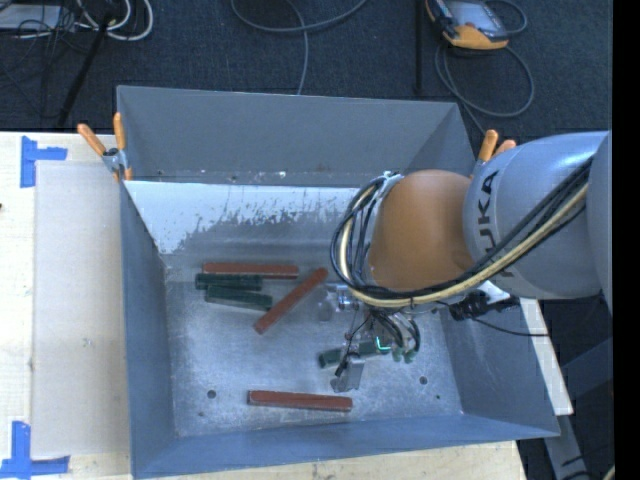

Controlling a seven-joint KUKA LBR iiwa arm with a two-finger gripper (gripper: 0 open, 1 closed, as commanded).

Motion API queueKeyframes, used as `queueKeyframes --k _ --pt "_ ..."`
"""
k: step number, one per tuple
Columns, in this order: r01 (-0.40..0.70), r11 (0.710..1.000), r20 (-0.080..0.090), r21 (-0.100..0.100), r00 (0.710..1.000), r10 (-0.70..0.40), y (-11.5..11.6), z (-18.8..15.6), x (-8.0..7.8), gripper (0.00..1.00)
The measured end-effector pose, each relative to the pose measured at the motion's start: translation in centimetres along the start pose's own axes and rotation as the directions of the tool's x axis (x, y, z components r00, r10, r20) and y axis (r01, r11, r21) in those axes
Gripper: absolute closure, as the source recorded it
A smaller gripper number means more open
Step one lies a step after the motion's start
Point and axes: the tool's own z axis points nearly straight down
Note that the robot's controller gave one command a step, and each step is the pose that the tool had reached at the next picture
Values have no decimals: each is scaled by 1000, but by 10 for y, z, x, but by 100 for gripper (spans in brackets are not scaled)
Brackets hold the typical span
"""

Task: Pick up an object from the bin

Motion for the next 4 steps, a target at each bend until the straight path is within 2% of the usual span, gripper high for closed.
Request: queueKeyframes --k 1,2,3,4 --pt "-2 1000 8 -1 1000 2 0 -4 -2 0" --pt "57 998 12 0 998 -57 -29 53 -1 0" --pt "24 1000 17 -1 1000 -24 -38 83 -4 0" --pt "52 999 9 0 999 -52 -31 56 -1 0"
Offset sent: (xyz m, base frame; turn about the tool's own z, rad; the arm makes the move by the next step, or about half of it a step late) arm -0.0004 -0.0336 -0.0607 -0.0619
